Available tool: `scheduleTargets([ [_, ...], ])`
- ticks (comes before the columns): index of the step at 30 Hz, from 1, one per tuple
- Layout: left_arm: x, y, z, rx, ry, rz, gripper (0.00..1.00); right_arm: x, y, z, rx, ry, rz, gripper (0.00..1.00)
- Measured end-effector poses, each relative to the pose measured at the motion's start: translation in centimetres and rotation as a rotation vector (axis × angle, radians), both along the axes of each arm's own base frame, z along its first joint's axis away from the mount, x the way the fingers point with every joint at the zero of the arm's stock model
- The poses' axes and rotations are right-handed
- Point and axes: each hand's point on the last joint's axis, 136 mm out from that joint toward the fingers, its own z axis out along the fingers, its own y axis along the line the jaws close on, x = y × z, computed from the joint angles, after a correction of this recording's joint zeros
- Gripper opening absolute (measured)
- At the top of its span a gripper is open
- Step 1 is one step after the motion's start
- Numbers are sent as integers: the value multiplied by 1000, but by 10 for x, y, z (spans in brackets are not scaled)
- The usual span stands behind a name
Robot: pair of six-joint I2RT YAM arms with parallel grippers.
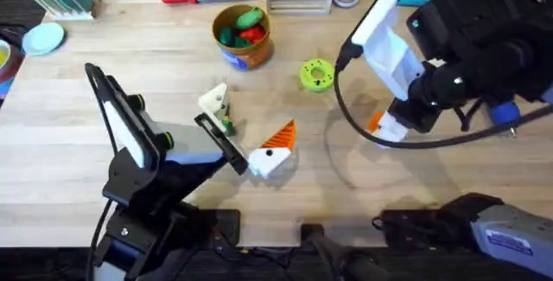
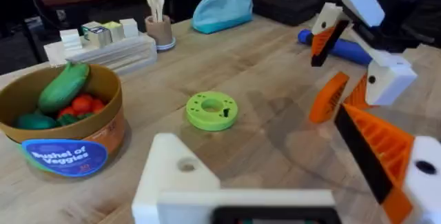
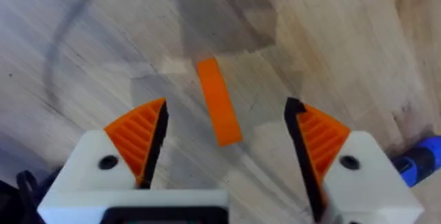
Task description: Pick up the gripper from the table and insert it into the empty holder that is missing its gripper. Then pick up a screw, insert it into the mounting hole, and use the screwdriver to tighten it. Finally, clean up the table by picking up the vegetable and placing it into the bucket.
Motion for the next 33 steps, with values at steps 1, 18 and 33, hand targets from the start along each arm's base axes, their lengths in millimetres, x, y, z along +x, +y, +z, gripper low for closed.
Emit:
scheduleTargets([
  [1,0,0,0,0,0,0,993,0,0,-3,-9,12,13,991],
  [18,0,0,0,0,0,0,993,-6,-4,-16,-44,61,60,631],
  [33,0,0,0,0,0,0,993,-3,-3,-19,-43,48,65,42],
])
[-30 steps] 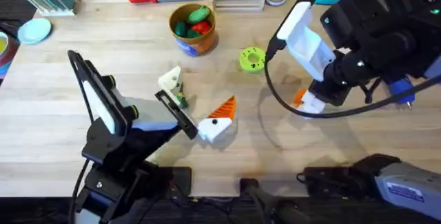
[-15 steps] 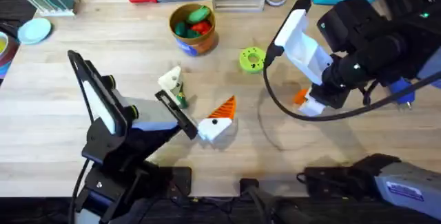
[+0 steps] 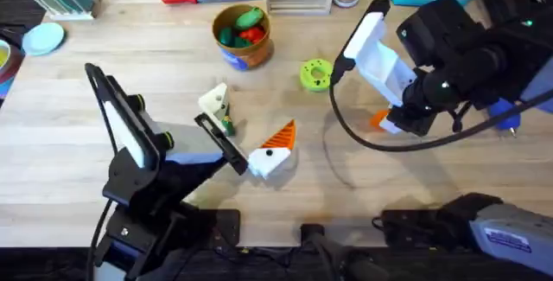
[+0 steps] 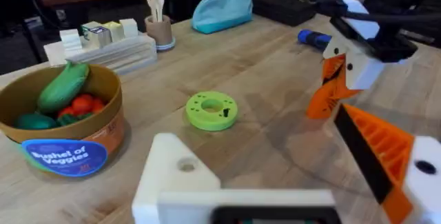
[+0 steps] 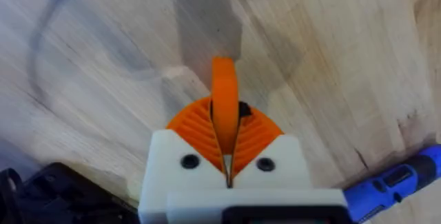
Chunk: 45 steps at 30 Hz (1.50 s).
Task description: Pick up the gripper from the table and insert it into the empty holder that is missing its gripper. Then pick up a screw, insert it into the mounting hole, and use the screwdriver to tighten it. Finally, clean up the table by picking up the vegetable and placing it into the bucket.
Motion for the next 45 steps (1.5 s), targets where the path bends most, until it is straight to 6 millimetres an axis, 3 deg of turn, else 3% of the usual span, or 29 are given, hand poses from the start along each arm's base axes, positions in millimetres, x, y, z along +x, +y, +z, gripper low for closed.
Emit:
scheduleTargets([
  [9,0,0,0,0,0,0,993,2,0,1,-1,-10,2,8],
  [12,0,0,0,0,0,0,993,5,3,10,23,-58,-9,8],
  [18,0,0,0,0,0,0,993,30,18,62,214,-323,-140,8],
  [23,0,0,0,0,0,-3,992,63,54,129,627,-532,-252,8],
  [25,0,0,0,0,0,-3,993,68,69,139,776,-519,-285,8],
  [31,0,0,0,0,0,-3,993,58,96,102,977,-213,-520,8],
  [35,0,0,0,0,0,-3,993,52,110,90,1046,-32,-653,8],
  [45,0,0,0,0,0,-3,993,29,146,70,1134,381,-699,8],
])
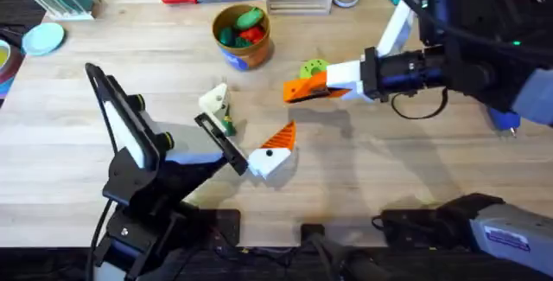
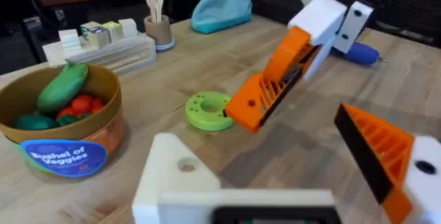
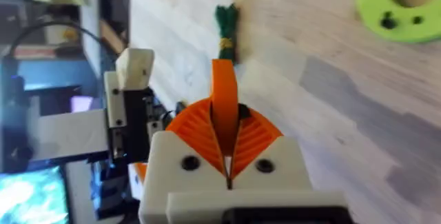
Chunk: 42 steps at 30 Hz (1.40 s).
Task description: Pick up the gripper from the table and insert it into the empty holder that is missing its gripper. Then pick up a screw, insert it into the mounting hole, and use the screwdriver to tighten it. Finally, clean up the table by picking up the vegetable and placing it into the bucket.
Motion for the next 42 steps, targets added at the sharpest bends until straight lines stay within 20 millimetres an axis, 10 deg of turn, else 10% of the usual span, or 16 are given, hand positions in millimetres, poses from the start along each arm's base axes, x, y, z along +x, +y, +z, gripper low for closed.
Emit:
scheduleTargets([
  [42,-20,-14,0,-9,6,-149,993,-24,82,21,346,79,351,8],
])
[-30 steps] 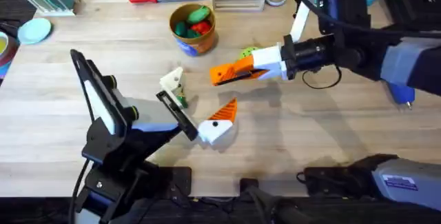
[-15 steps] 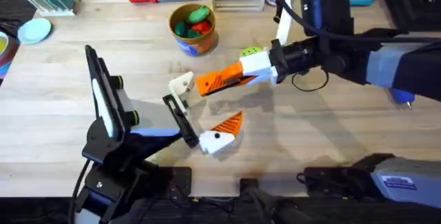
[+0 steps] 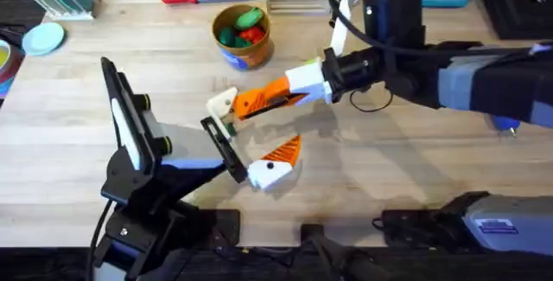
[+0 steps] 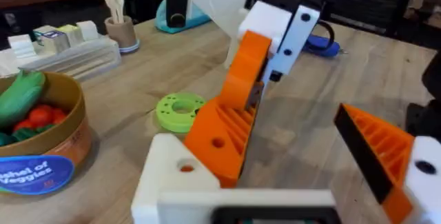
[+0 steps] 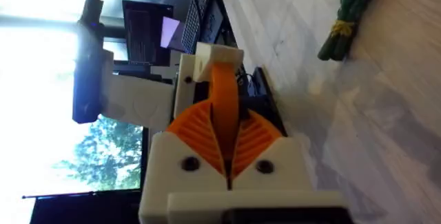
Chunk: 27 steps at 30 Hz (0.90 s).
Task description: Pick up the gripper from the table and insert it into the empty holder that is missing its gripper. Then pick up a screw, insert it into the mounting hole, and use the screwdriver to tighten it. Finally, clean up the table by picking up the vegetable and placing it into the bucket.
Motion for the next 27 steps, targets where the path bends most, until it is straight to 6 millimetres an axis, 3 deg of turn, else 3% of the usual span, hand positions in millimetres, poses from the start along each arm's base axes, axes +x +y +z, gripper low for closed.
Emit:
scheduleTargets([
  [5,5,4,-1,-6,14,33,993,3,10,-12,9,53,22,7],
  [11,-13,-8,-2,-23,49,-89,993,-2,23,-25,26,98,77,7],
  [23,-14,-8,-2,-28,64,-96,993,-1,25,-25,37,130,85,7],
  [27,-14,-8,-2,-27,61,-96,993,-2,25,-24,41,133,92,120],
])
